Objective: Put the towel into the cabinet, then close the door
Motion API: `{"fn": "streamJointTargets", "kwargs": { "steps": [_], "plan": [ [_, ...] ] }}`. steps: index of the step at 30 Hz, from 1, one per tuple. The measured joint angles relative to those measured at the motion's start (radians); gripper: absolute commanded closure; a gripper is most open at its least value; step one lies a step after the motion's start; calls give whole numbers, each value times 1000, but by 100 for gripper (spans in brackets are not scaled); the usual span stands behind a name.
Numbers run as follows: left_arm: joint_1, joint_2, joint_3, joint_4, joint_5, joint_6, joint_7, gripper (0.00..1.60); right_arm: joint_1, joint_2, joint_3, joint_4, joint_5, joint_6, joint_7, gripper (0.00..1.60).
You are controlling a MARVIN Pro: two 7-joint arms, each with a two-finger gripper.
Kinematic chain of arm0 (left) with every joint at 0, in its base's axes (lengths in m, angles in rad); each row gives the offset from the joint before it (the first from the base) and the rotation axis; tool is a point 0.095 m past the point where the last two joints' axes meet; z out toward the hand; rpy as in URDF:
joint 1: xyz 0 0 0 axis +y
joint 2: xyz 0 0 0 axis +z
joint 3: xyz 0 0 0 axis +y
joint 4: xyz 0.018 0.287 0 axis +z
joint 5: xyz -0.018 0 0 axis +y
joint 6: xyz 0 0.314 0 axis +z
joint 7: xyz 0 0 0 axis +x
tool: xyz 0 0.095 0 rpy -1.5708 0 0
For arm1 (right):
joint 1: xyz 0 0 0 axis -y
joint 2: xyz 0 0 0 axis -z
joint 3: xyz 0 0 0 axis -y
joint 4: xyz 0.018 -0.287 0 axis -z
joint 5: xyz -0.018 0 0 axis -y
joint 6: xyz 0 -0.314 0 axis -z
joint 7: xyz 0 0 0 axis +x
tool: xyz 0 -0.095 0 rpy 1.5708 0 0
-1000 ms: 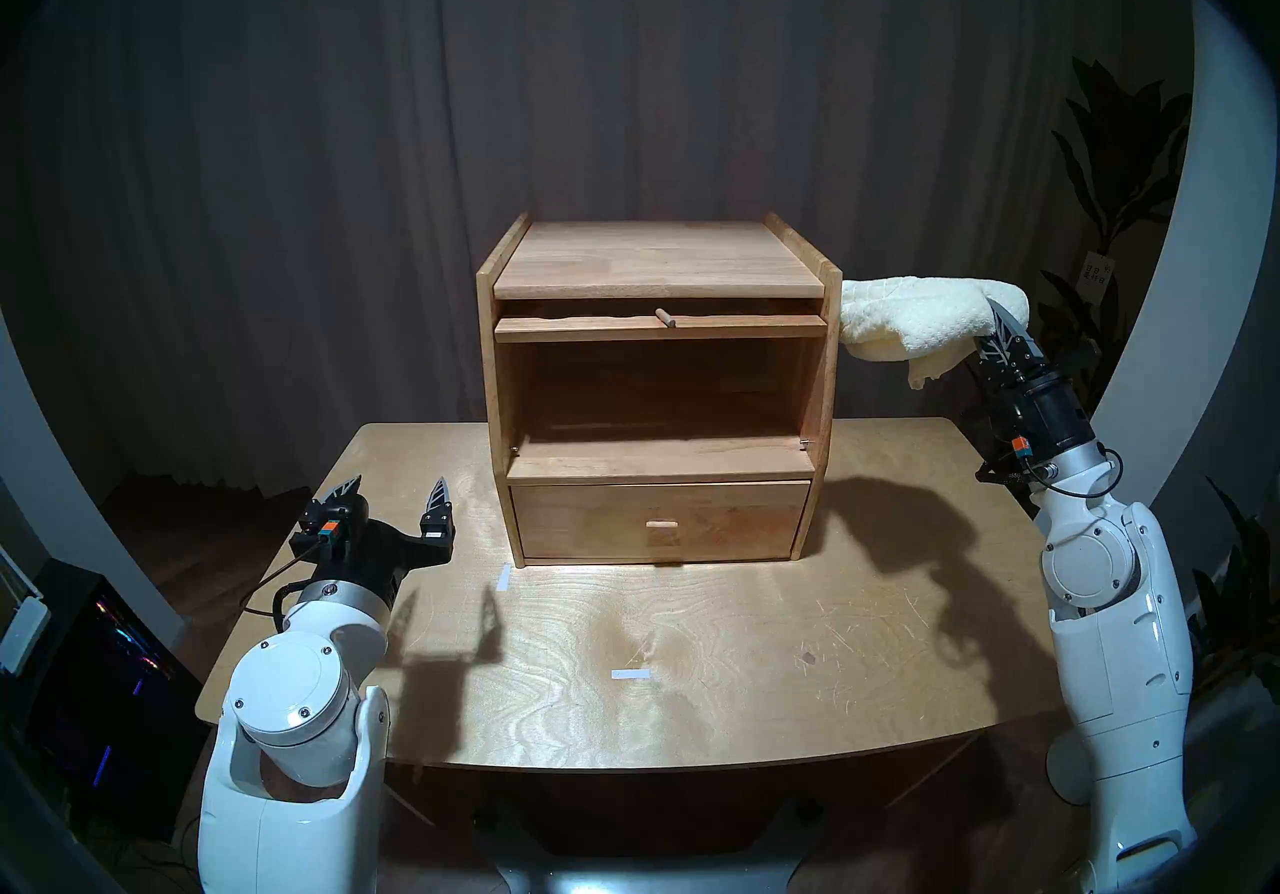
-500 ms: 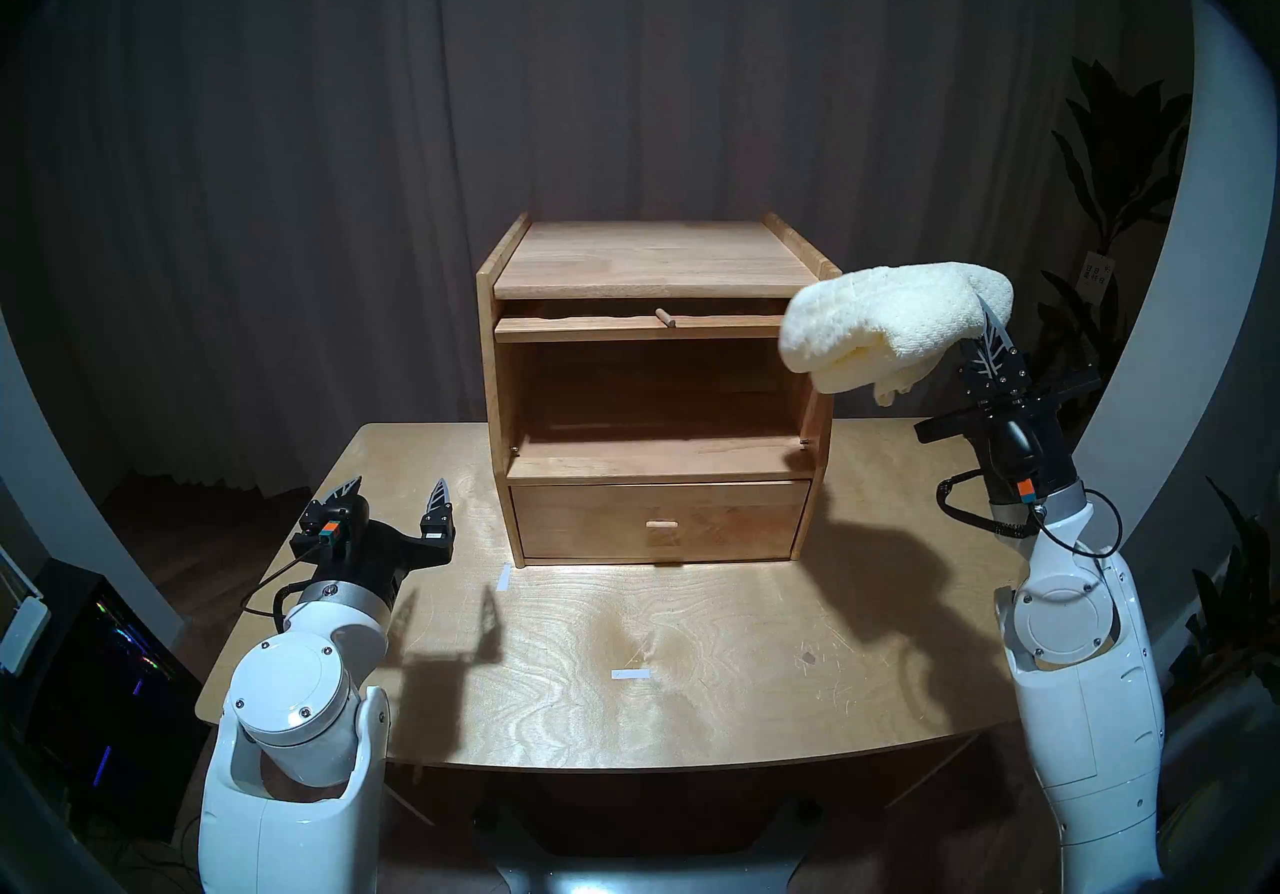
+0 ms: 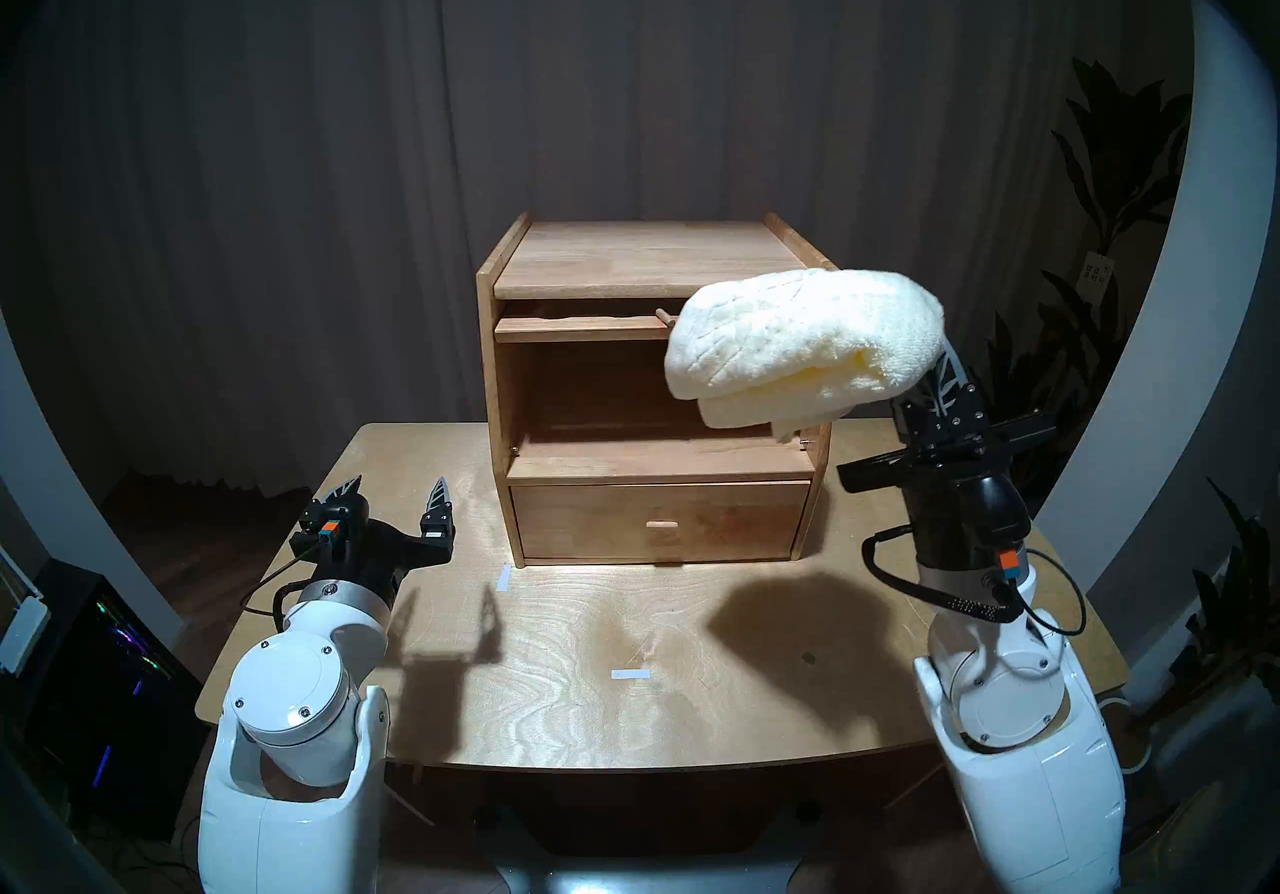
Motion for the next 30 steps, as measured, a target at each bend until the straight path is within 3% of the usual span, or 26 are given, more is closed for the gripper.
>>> {"fn": "streamJointTargets", "kwargs": {
  "steps": [6,12,22,30],
  "plan": [
    [1,0,0,-4,0,0,0,0,-27,-26,-69,-18,53,124,47,160],
    [1,-1,0,-7,0,0,0,0,15,-49,-73,9,61,239,79,160],
    [1,-1,0,-9,0,0,0,0,121,-102,-77,85,-27,444,111,160],
    [1,-2,0,-10,0,0,0,0,194,-140,-123,201,-114,499,110,160]
  ]
}}
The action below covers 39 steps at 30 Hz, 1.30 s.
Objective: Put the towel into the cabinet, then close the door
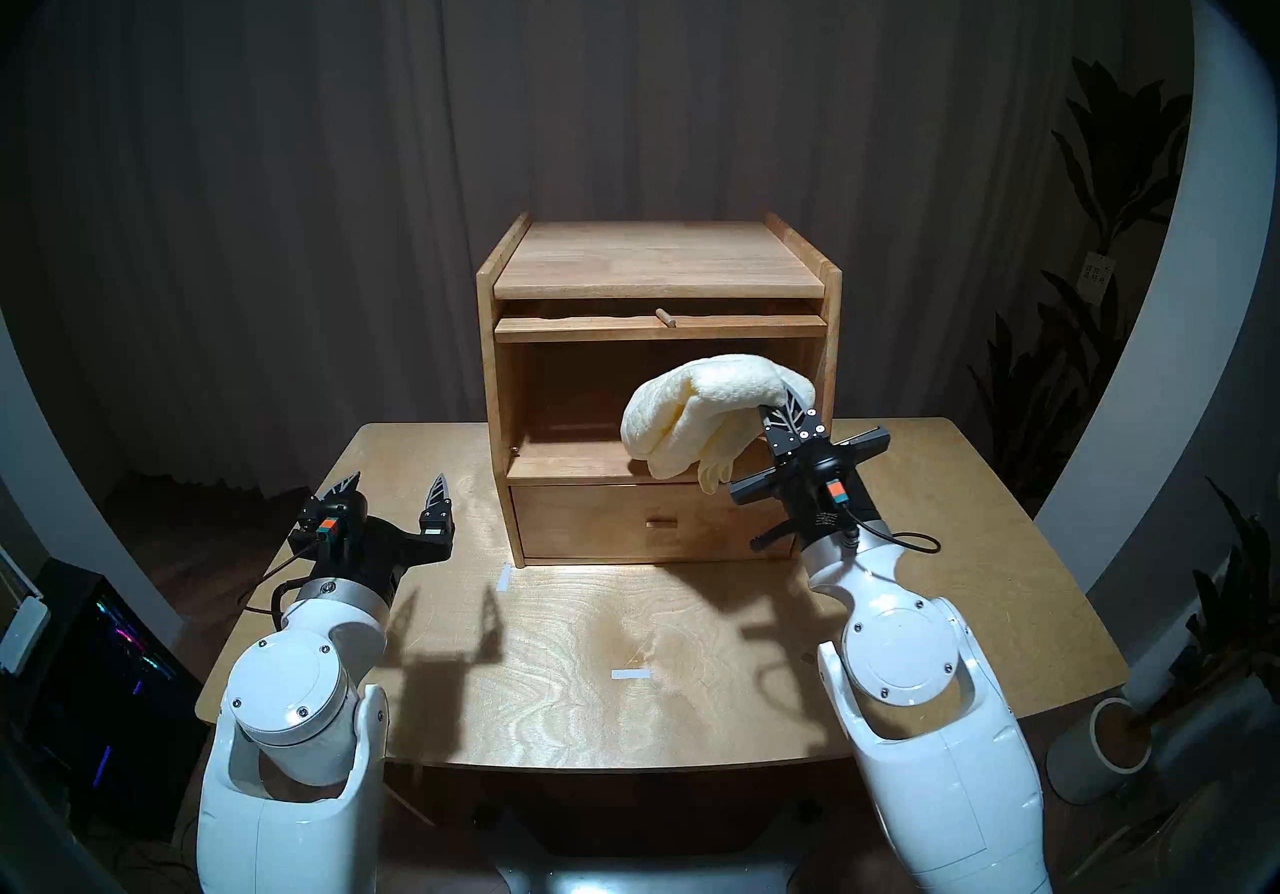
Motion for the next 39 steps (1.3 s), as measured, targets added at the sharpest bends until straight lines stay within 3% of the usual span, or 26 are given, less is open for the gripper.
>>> {"fn": "streamJointTargets", "kwargs": {
  "steps": [15,29,39],
  "plan": [
    [0,-1,0,0,0,0,0,0,142,-44,7,104,-118,57,-44,160],
    [0,-1,0,0,0,0,0,0,254,27,-119,124,-380,173,100,160],
    [0,-1,0,-1,0,0,0,0,303,34,-88,212,-417,212,108,160]
  ]
}}
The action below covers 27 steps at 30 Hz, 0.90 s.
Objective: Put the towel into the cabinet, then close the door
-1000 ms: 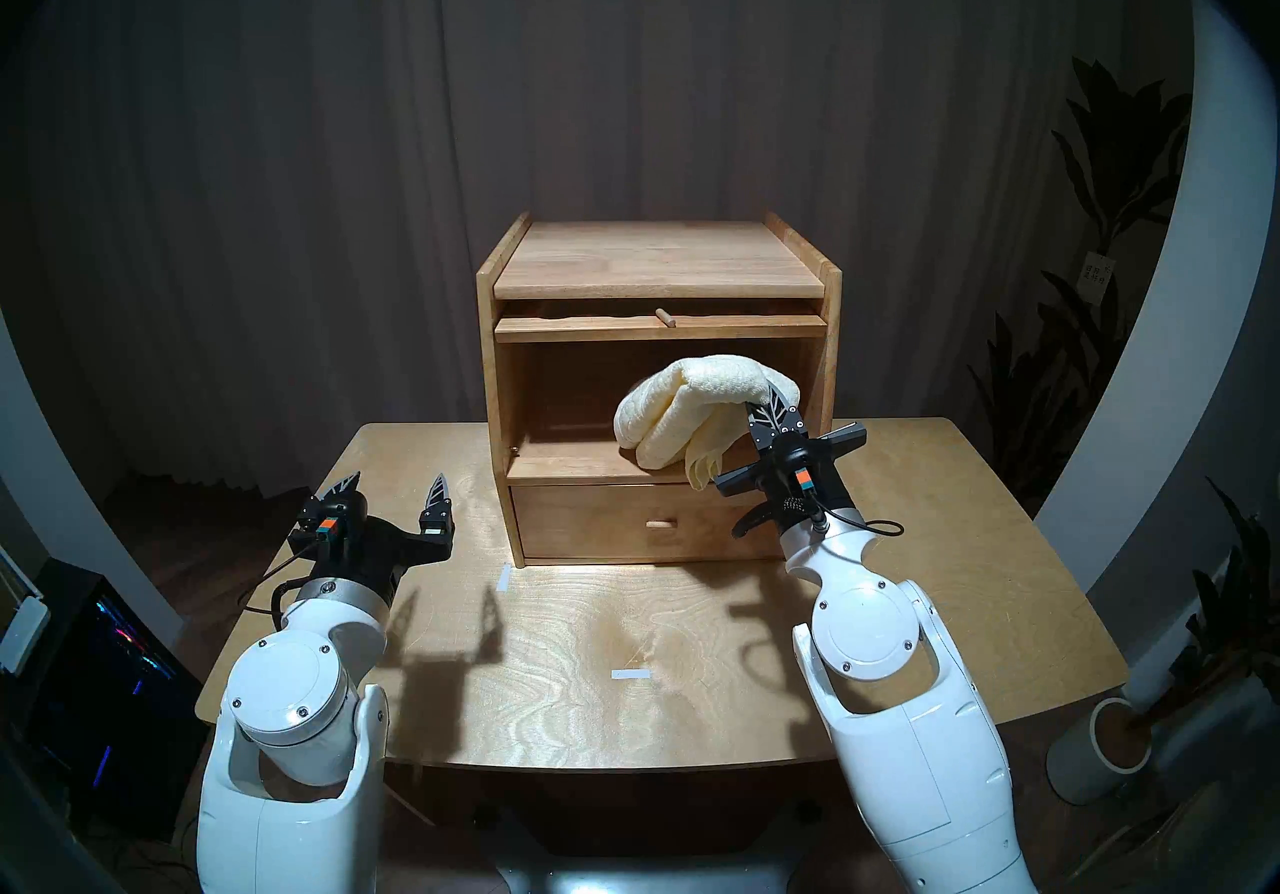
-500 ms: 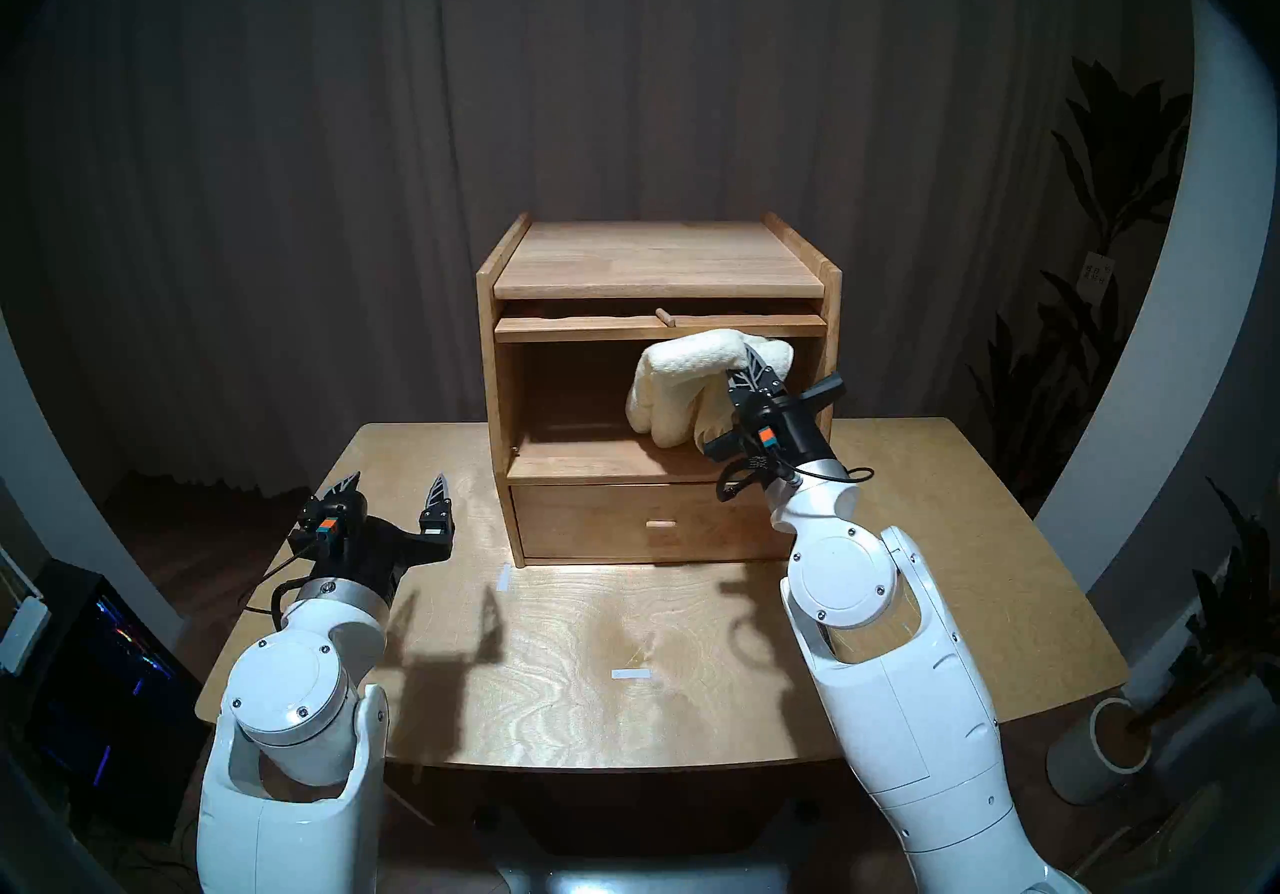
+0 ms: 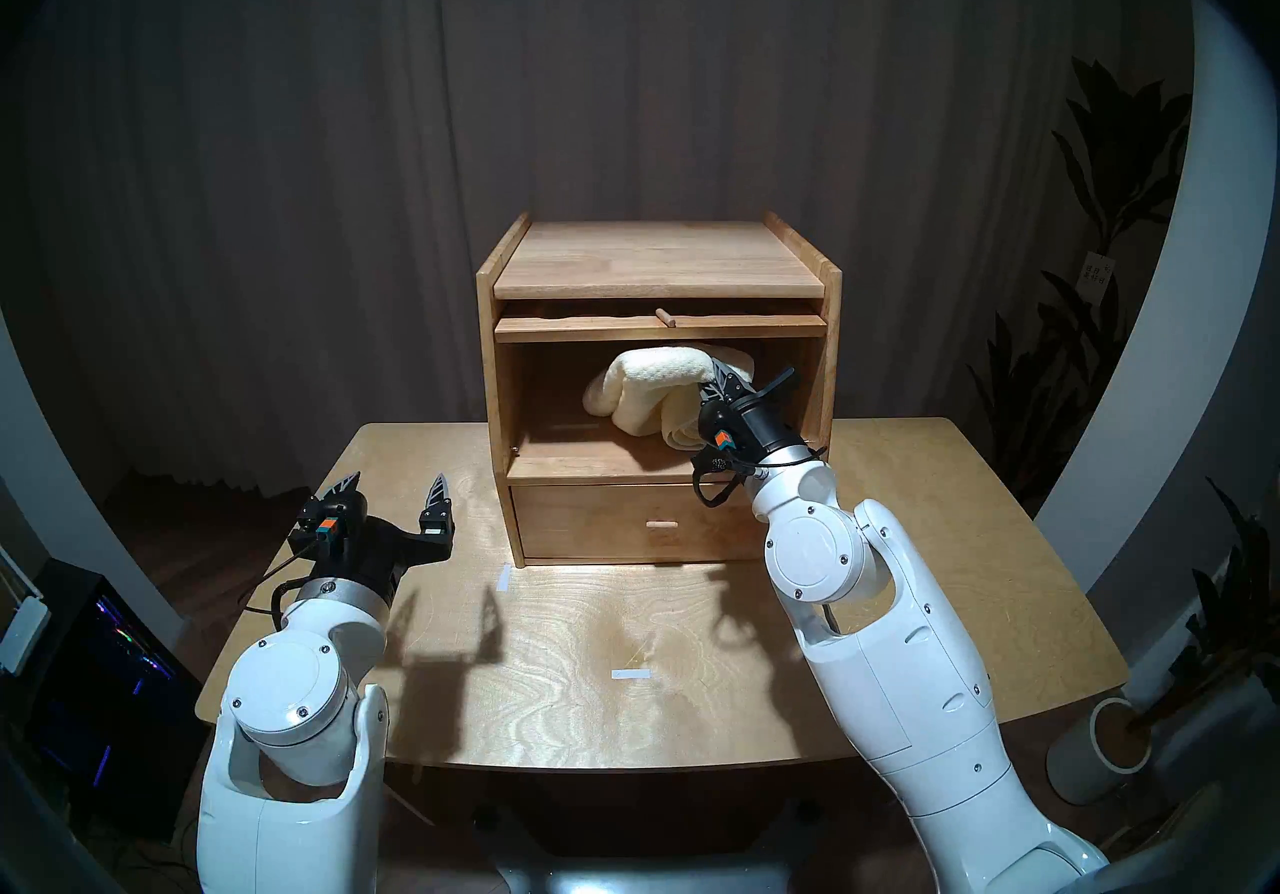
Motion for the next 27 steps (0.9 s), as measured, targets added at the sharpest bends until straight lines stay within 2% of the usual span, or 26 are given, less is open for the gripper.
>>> {"fn": "streamJointTargets", "kwargs": {
  "steps": [9,16,27],
  "plan": [
    [0,0,0,-1,0,0,0,0,26,-25,27,76,37,1,-21,160],
    [0,0,0,-1,0,0,0,0,50,-52,25,98,67,-12,-37,160],
    [0,0,0,-1,0,0,0,0,99,-110,34,160,159,-16,-37,160]
  ]
}}
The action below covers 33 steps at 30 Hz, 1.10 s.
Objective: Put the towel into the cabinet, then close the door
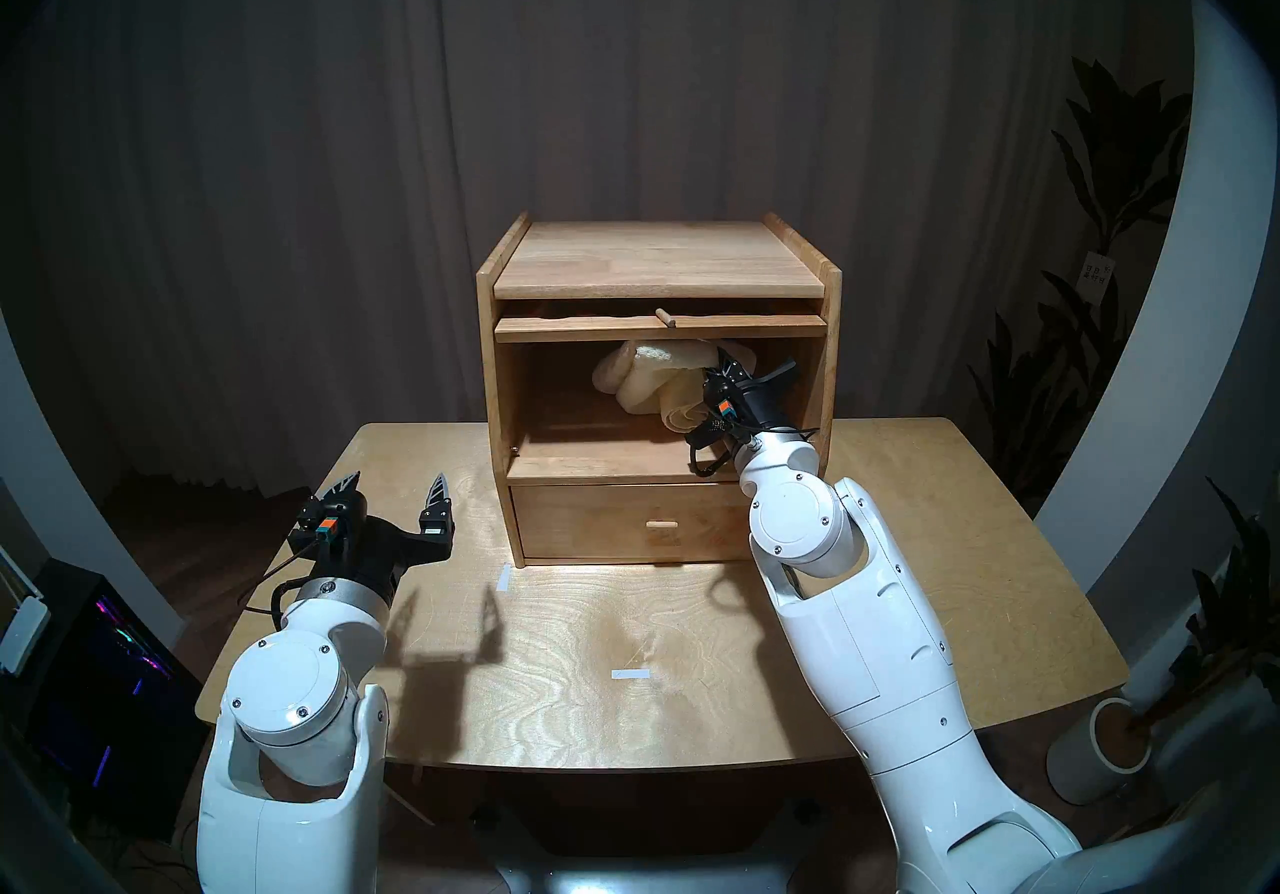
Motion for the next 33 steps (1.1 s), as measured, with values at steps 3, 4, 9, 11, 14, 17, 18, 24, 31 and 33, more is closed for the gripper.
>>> {"fn": "streamJointTargets", "kwargs": {
  "steps": [3,4,9,11,14,17,18,24,31,33],
  "plan": [
    [0,0,0,0,0,0,0,0,13,-16,11,36,34,0,3,160],
    [0,0,0,0,0,0,0,0,16,-21,14,48,43,0,3,160],
    [0,0,0,0,0,0,0,0,37,-46,34,105,91,-13,-9,160],
    [0,0,0,0,0,0,0,0,43,-52,38,116,98,-16,-14,160],
    [0,0,0,0,0,0,0,0,54,-61,39,130,108,-24,-23,160],
    [0,0,0,0,0,0,0,0,65,-70,36,136,114,-30,-31,160],
    [0,0,0,0,0,0,0,0,69,-72,33,137,115,-32,-34,160],
    [0,0,0,0,0,0,0,0,103,-85,10,163,112,-37,-46,160],
    [0,0,0,0,0,0,0,0,163,-95,-3,268,84,-39,-70,160],
    [0,0,0,0,0,0,0,0,184,-97,-3,303,76,-40,-80,160]
  ]
}}
